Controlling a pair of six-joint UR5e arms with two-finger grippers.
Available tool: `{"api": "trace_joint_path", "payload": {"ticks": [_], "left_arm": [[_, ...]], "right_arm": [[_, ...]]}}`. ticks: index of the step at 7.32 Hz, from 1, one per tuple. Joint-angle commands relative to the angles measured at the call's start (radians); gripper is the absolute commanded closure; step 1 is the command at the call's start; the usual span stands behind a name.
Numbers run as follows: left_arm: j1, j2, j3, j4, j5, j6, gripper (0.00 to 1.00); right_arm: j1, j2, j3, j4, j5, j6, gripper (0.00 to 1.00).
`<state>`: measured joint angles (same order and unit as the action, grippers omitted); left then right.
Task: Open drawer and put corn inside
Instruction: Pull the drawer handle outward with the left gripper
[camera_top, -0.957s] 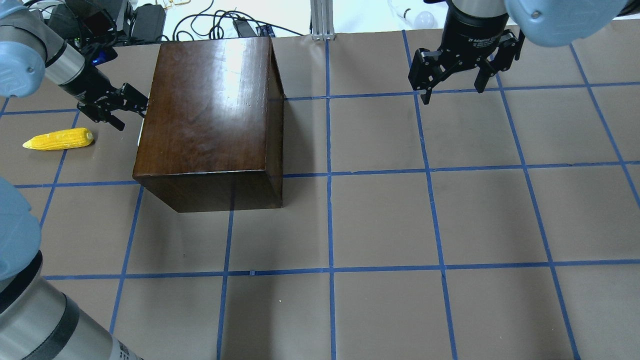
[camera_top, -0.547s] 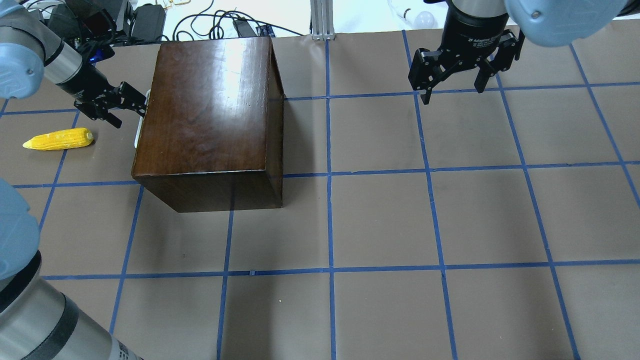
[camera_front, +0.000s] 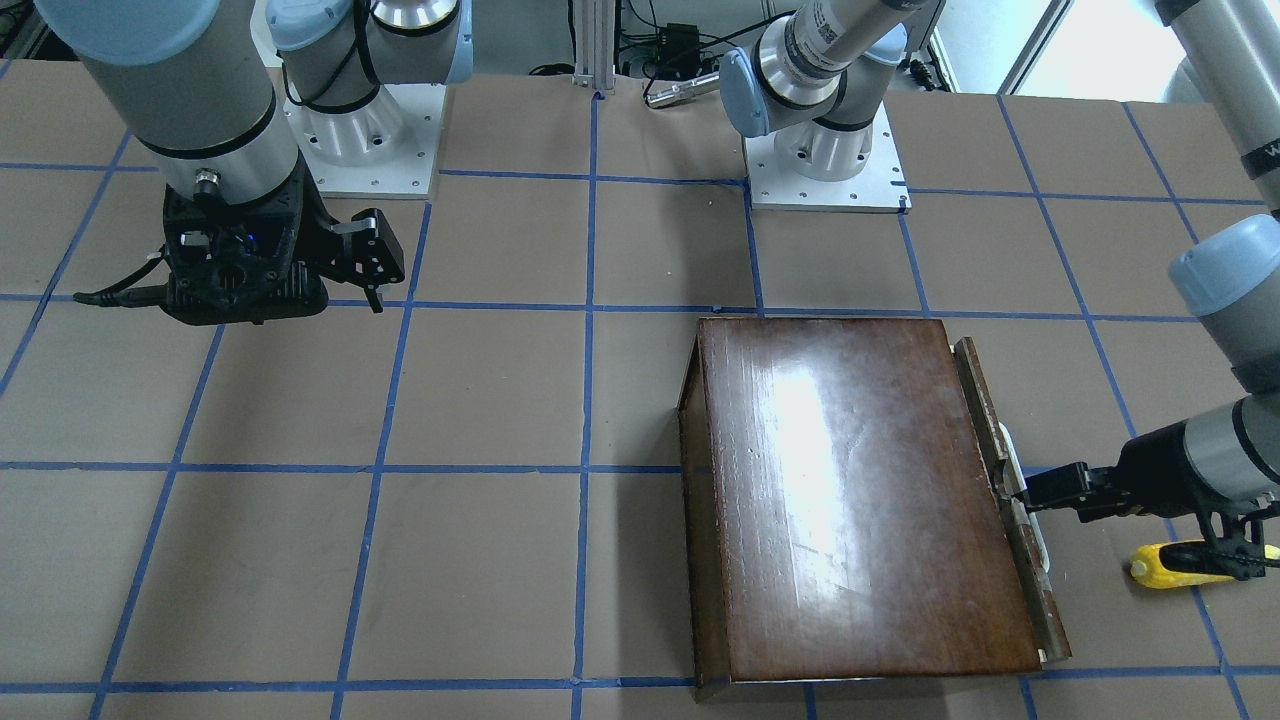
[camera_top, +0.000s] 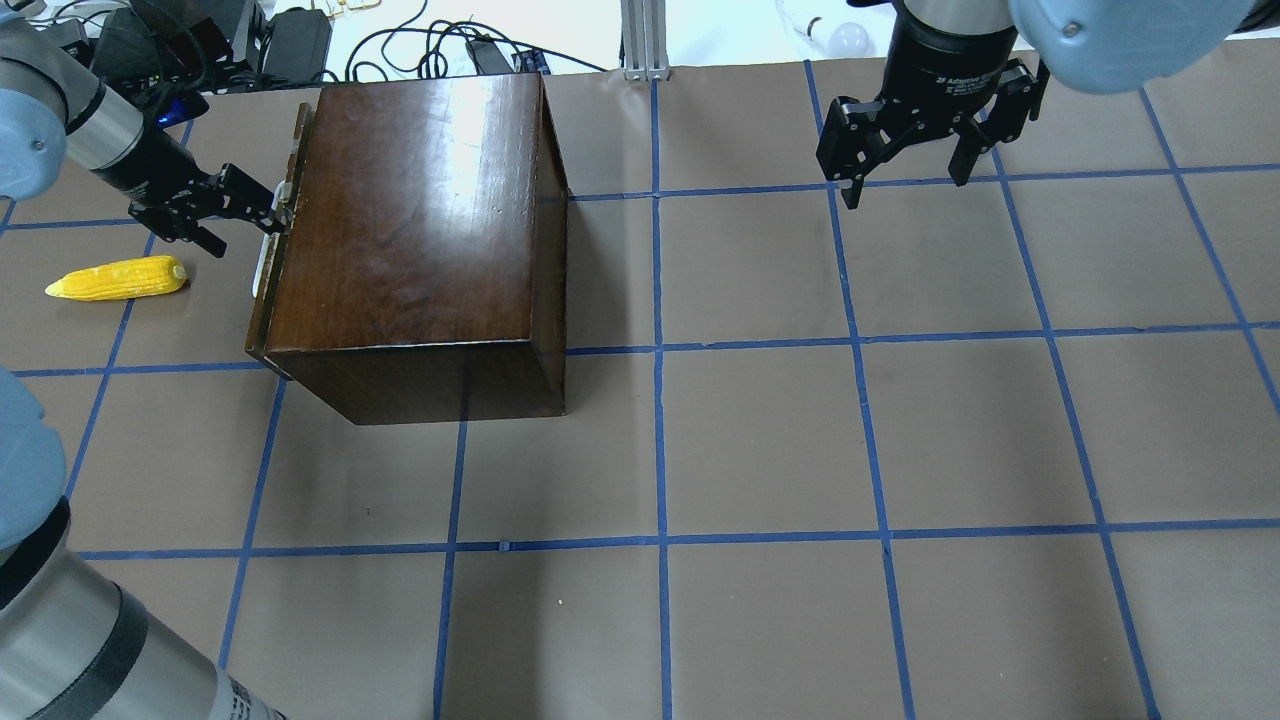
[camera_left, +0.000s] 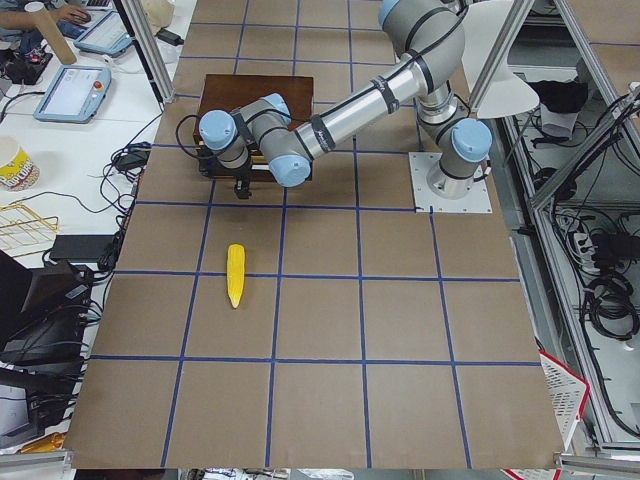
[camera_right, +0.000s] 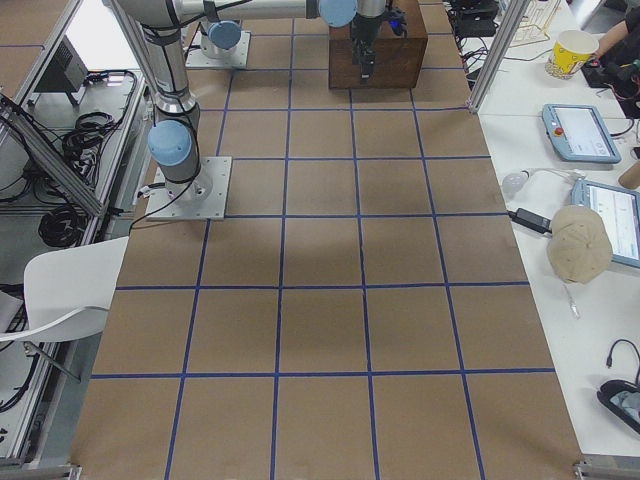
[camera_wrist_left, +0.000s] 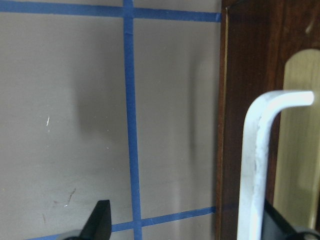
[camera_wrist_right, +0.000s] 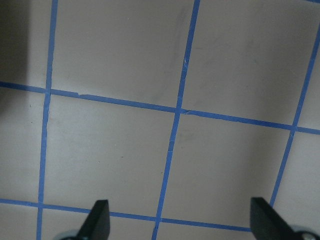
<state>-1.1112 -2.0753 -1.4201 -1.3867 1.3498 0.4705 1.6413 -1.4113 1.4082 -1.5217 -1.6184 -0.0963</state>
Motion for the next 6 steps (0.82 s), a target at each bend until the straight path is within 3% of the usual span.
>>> {"api": "trace_joint_path", "payload": {"ticks": [1,6], "left_arm": [[0.042,-0.002,-0.002,0.0,0.0,0.041,0.0],[0.093,-0.002,0.004,0.0,0.0,0.086,0.0]], "right_arm": [[0.0,0.0,0.0,0.0,0.0,0.0,0.0],[0.0,0.0,0.0,0.0,0.0,0.0,0.0]]}}
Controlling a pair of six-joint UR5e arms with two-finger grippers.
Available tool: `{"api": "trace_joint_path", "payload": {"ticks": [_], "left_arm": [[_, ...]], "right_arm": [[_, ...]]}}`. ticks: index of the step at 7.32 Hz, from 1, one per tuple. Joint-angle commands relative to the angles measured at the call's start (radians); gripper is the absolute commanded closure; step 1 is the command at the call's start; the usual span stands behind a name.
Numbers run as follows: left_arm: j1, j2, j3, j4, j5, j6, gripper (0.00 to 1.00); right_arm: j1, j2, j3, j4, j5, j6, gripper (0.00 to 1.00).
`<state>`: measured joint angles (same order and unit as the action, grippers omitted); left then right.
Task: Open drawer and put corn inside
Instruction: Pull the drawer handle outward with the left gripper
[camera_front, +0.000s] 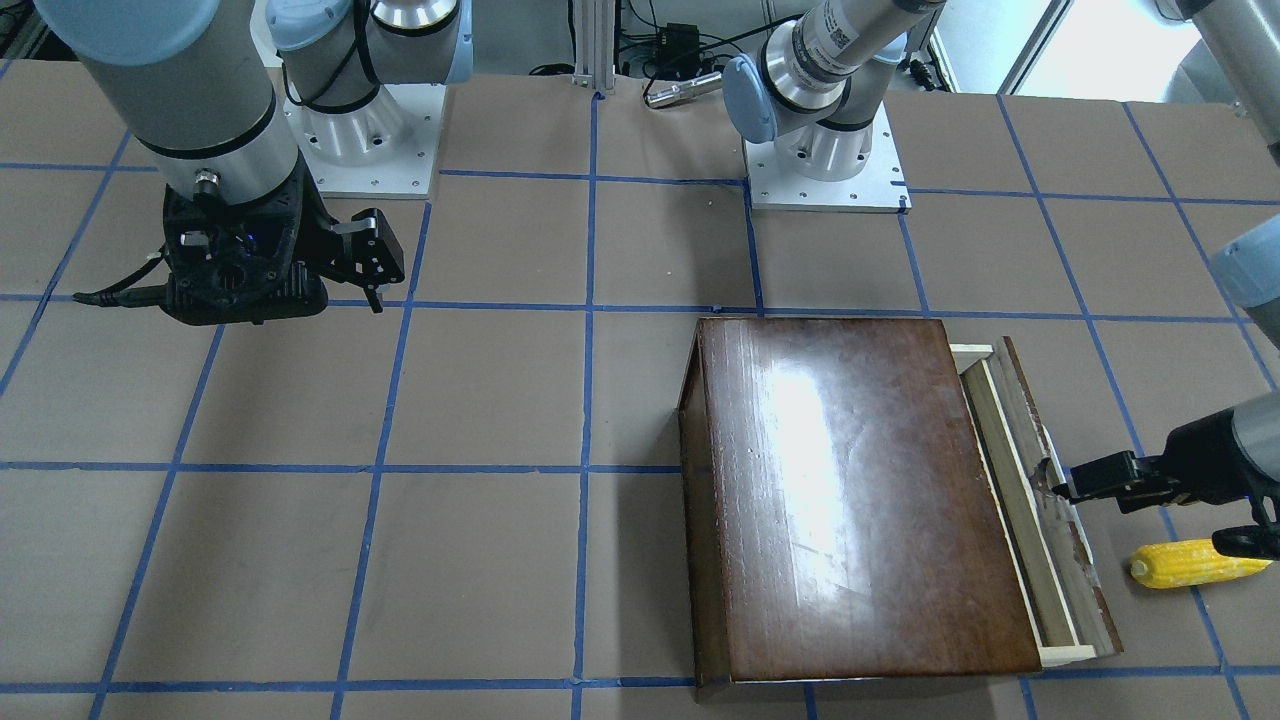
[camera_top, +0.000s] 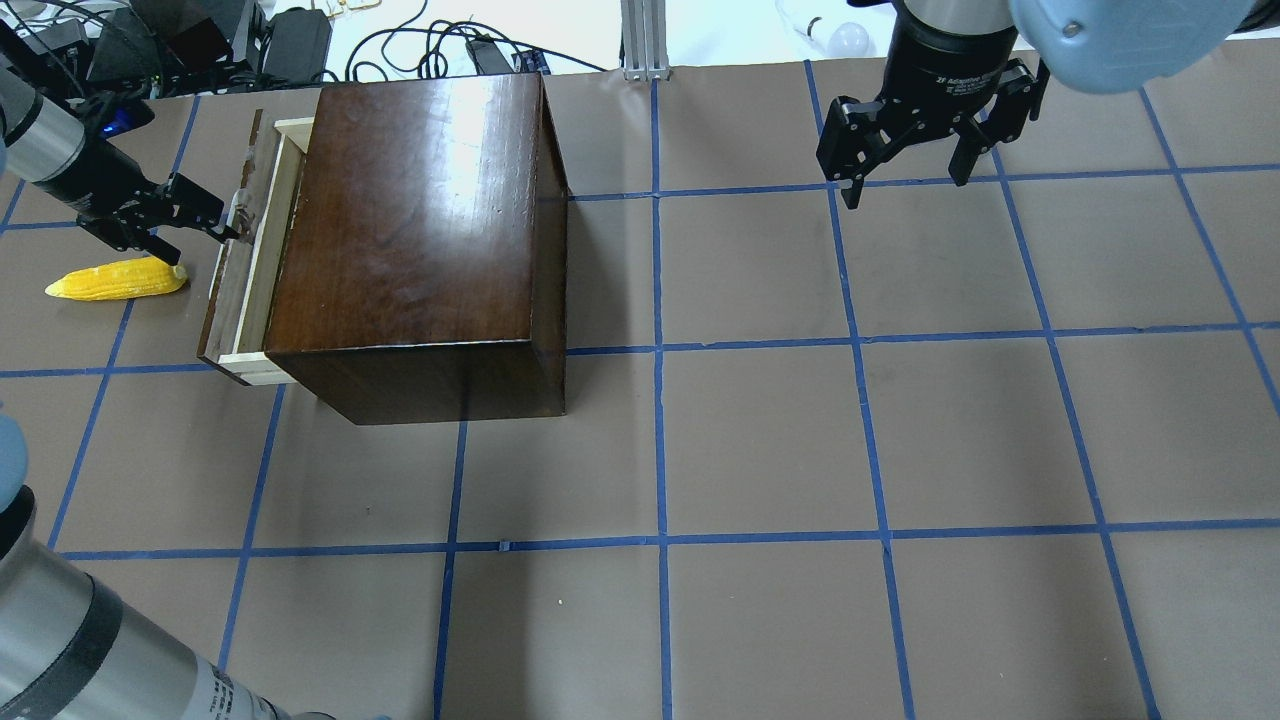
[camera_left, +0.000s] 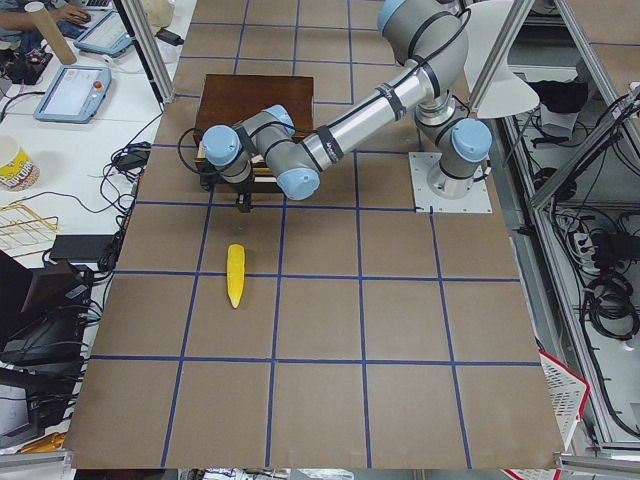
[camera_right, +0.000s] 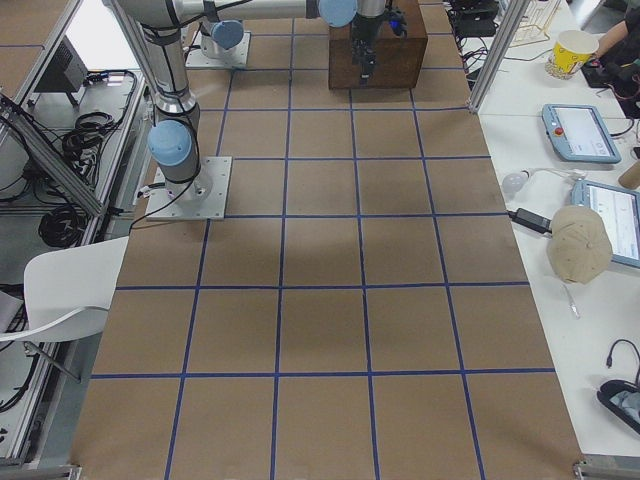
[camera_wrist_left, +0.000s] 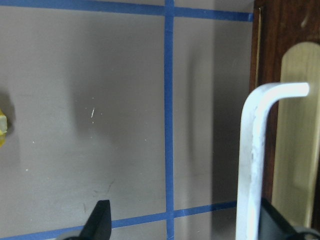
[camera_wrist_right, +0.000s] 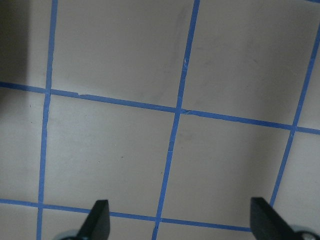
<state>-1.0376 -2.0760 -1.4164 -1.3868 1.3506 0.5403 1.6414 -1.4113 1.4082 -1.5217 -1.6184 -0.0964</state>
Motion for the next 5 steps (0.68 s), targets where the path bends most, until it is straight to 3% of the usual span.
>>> {"api": "trace_joint_path", "payload": {"ticks": [1,5], "left_arm": [[0.022,-0.001,0.004,0.0,-0.001,0.02,0.0],[0.036,0.01,0.001,-0.001,-0.001,0.026,0.0]], "right_arm": [[0.0,0.0,0.0,0.0,0.0,0.0,0.0],[0.0,0.0,0.0,0.0,0.0,0.001,0.0]]}}
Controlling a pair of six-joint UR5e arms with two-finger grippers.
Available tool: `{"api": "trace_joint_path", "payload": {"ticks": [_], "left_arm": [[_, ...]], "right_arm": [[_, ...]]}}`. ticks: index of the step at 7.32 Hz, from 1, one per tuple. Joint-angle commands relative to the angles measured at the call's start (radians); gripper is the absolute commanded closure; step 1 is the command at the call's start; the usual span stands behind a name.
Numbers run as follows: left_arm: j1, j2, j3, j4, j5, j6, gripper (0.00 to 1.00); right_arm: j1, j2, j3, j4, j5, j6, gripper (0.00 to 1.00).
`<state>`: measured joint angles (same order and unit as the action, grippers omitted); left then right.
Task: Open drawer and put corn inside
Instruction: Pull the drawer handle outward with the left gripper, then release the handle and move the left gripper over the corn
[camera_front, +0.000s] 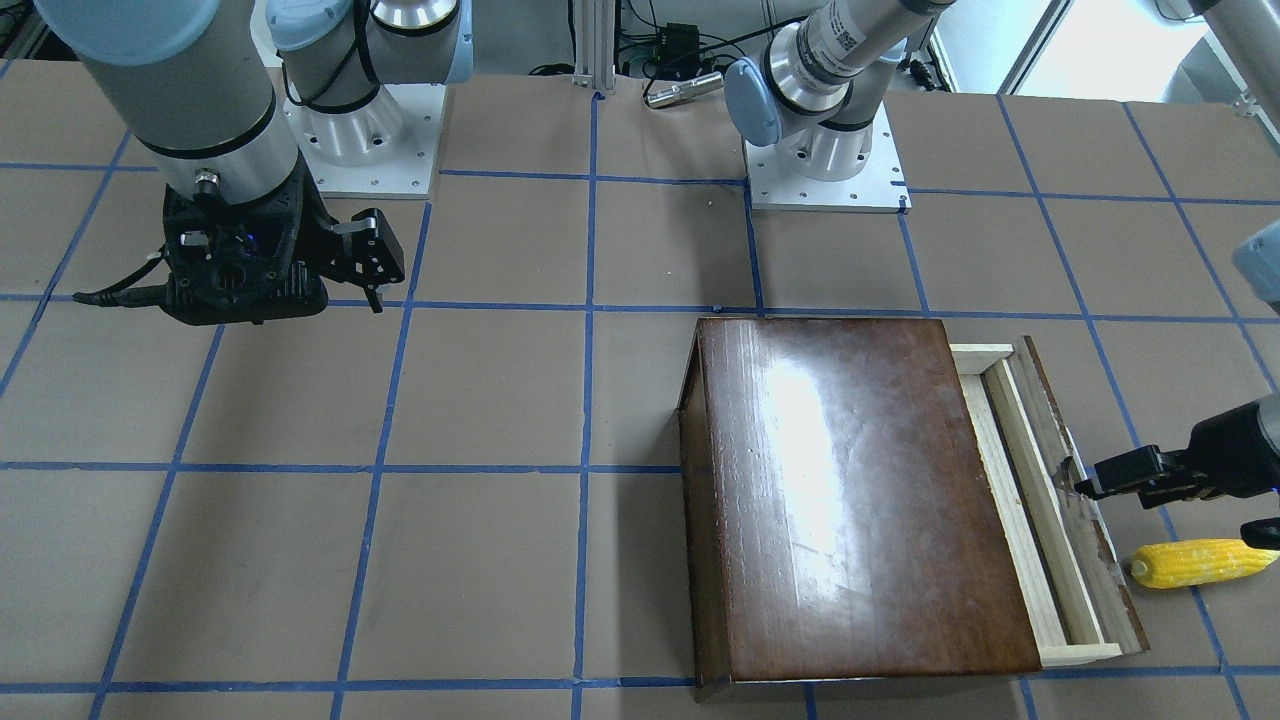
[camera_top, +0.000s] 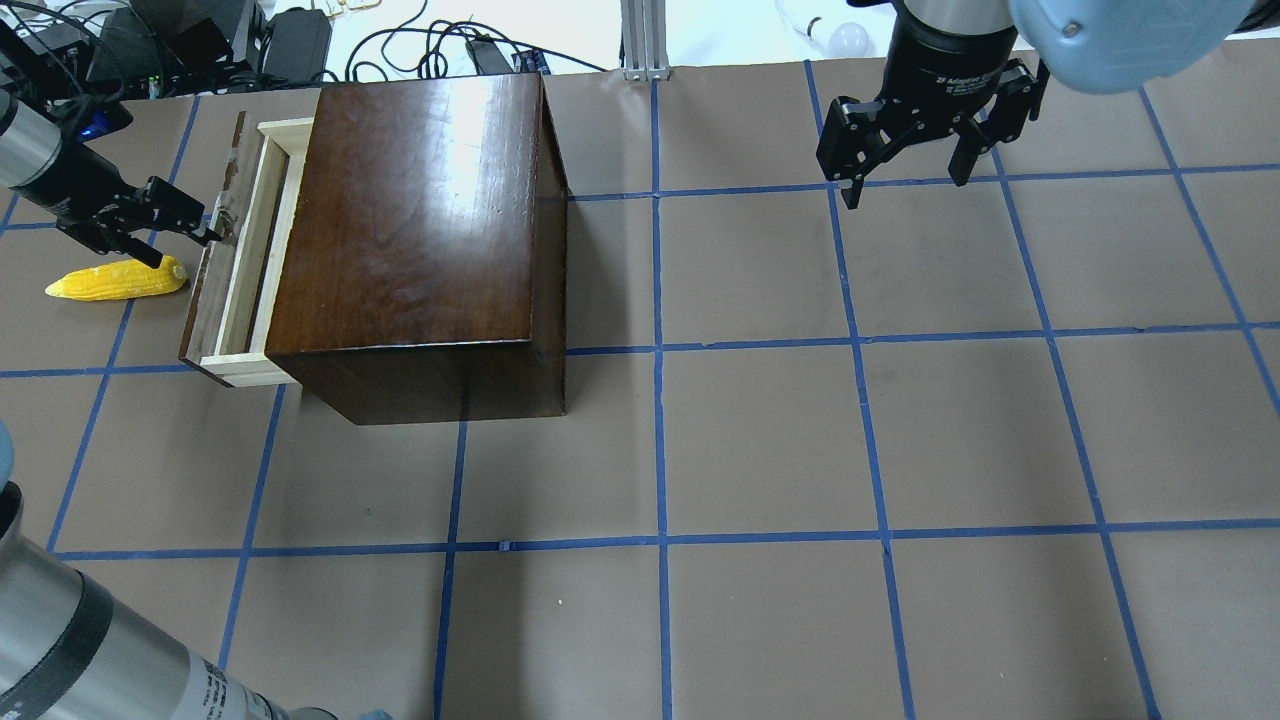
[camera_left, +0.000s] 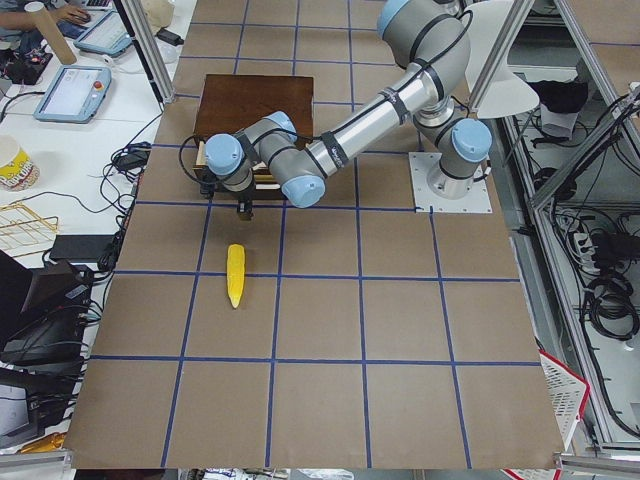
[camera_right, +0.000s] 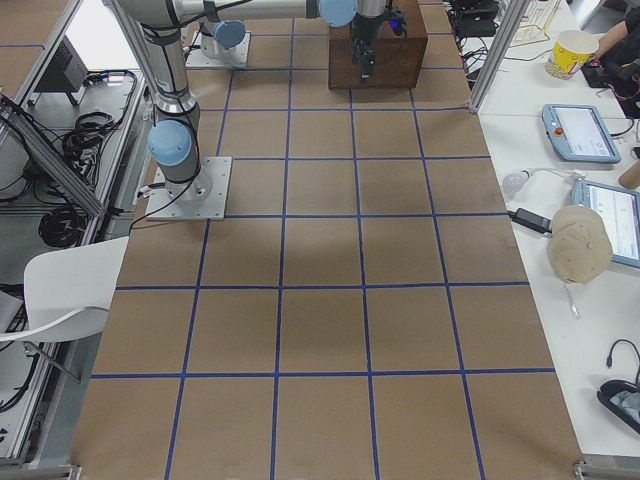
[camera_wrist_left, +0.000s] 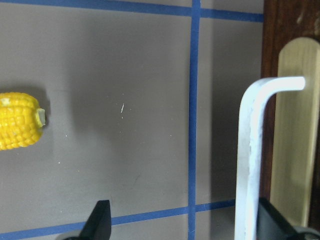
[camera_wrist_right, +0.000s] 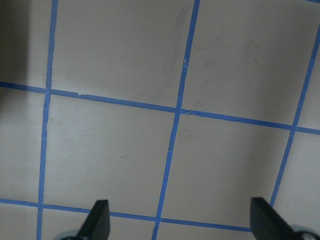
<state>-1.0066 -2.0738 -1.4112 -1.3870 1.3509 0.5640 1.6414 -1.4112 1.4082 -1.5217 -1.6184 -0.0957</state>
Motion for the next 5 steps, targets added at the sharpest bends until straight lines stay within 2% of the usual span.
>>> {"api": "trace_joint_path", "payload": {"ticks": [1,3,4,5], "left_arm": [[0.005,0.006,-0.002,-0.001,-0.001,0.002,0.0],[0.006,0.021,0.008,-0.001,0.002,0.002,0.0],[0.005,0.035,0.027,-0.001,0.043,0.013,0.0],[0.005,0.023,0.056,-0.001,0.112,0.131,0.0]], "right_arm": [[0.0,0.0,0.0,0.0,0.0,-0.001,0.0],[0.0,0.0,0.0,0.0,0.0,-0.001,0.0],[0.0,0.0,0.0,0.0,0.0,0.001,0.0],[0.0,0.0,0.0,0.0,0.0,-0.001,0.0]]}}
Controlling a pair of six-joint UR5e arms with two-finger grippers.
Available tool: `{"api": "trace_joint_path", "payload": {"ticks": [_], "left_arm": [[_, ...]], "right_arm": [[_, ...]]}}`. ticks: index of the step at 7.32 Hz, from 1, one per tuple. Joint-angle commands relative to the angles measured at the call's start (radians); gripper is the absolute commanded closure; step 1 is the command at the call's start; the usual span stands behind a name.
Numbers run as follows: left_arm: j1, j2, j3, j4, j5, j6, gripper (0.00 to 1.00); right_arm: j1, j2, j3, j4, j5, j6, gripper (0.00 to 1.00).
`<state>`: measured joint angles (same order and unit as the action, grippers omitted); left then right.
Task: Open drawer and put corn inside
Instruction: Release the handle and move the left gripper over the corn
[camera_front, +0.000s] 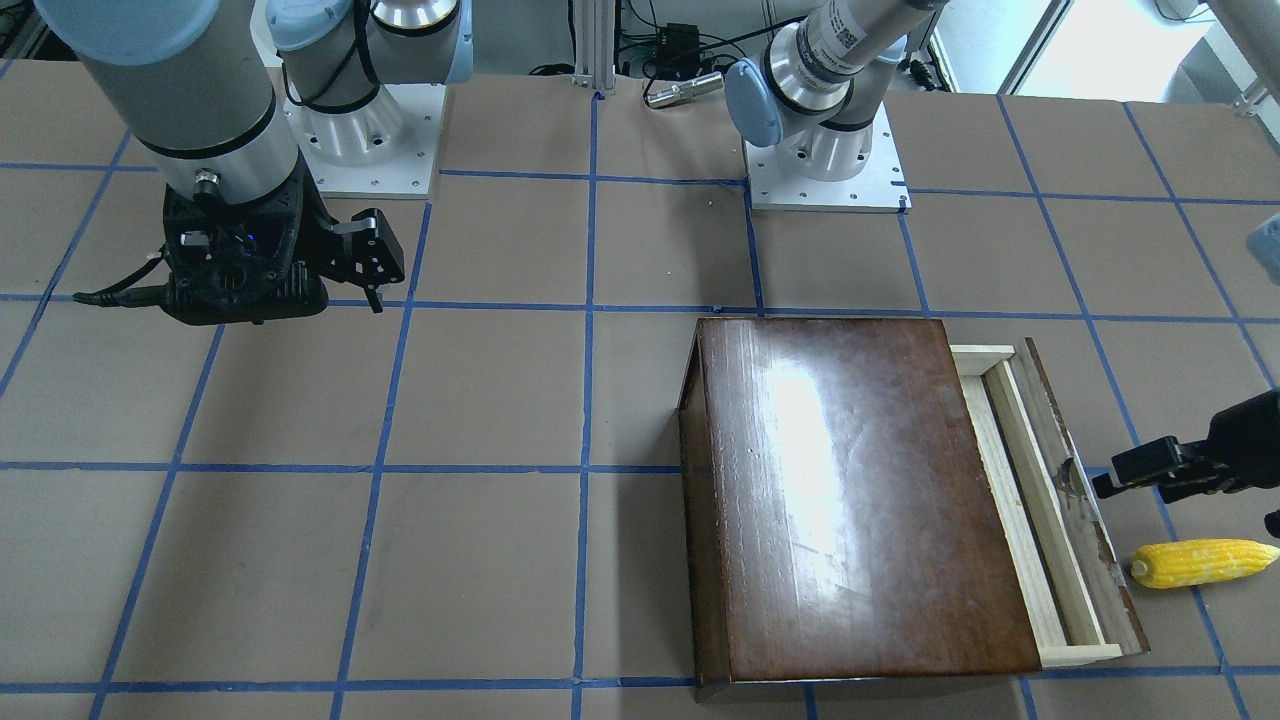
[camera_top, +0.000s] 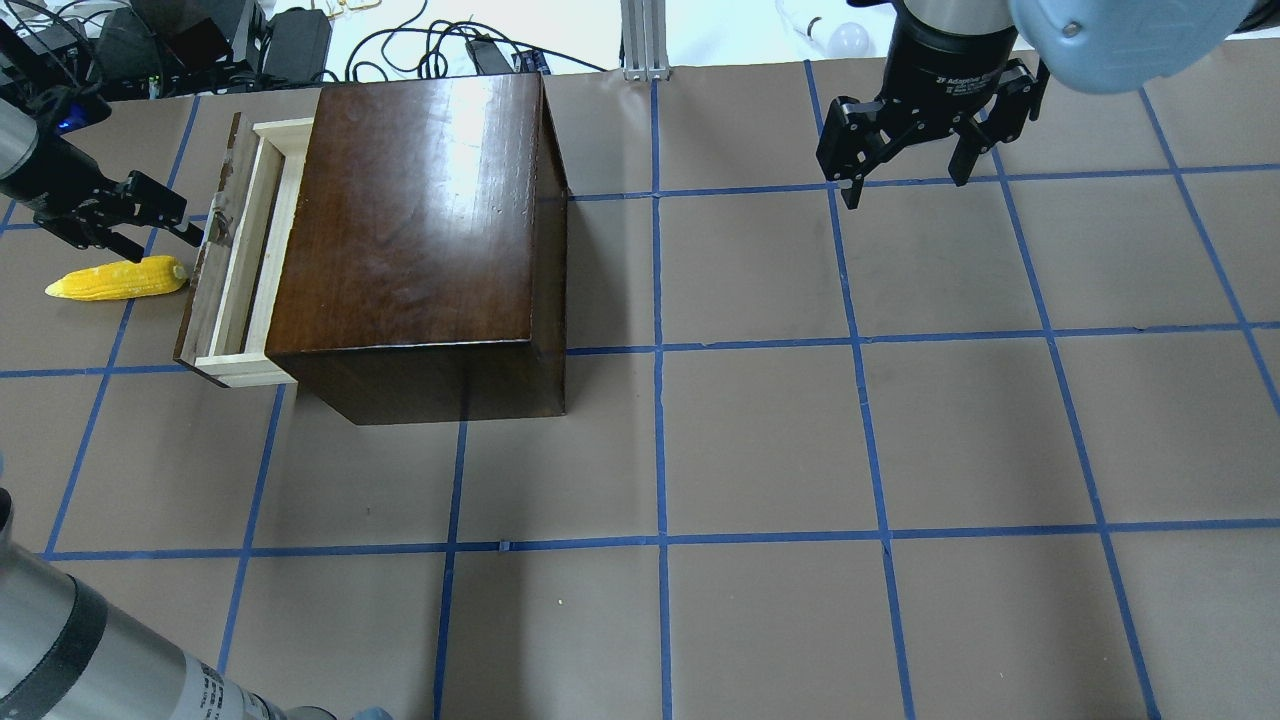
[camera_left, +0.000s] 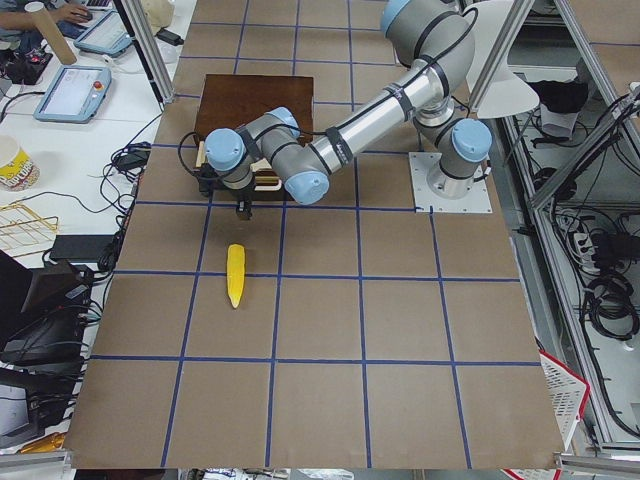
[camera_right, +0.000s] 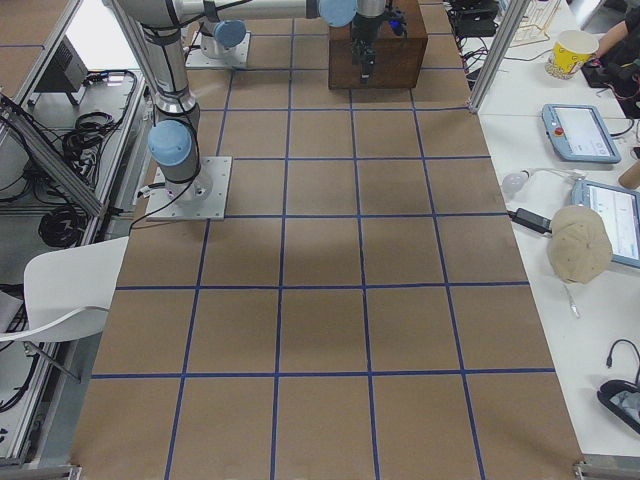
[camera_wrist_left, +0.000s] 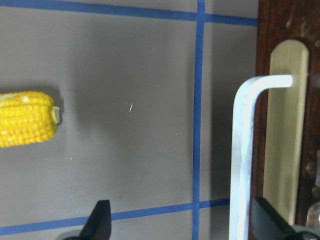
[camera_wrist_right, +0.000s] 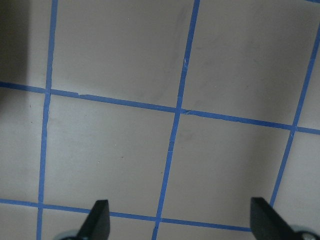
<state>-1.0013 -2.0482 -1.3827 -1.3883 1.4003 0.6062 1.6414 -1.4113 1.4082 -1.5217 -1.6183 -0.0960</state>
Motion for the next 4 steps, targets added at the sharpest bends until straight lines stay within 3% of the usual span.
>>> {"api": "trace_joint_path", "payload": {"ticks": [1,2,4], "left_arm": [[0.0,-0.006,0.033,0.0,0.089,0.203,0.0],[0.0,-0.021,0.039,0.024,0.161,0.264,0.0],[0.0,-0.049,0.037,0.08,0.19,0.444,0.0]], "right_arm": [[0.0,0.0,0.0,0.0,0.0,0.001,0.0],[0.0,0.0,0.0,0.0,0.0,0.001,0.0],[0.0,0.0,0.0,0.0,0.0,0.001,0.0]]}}
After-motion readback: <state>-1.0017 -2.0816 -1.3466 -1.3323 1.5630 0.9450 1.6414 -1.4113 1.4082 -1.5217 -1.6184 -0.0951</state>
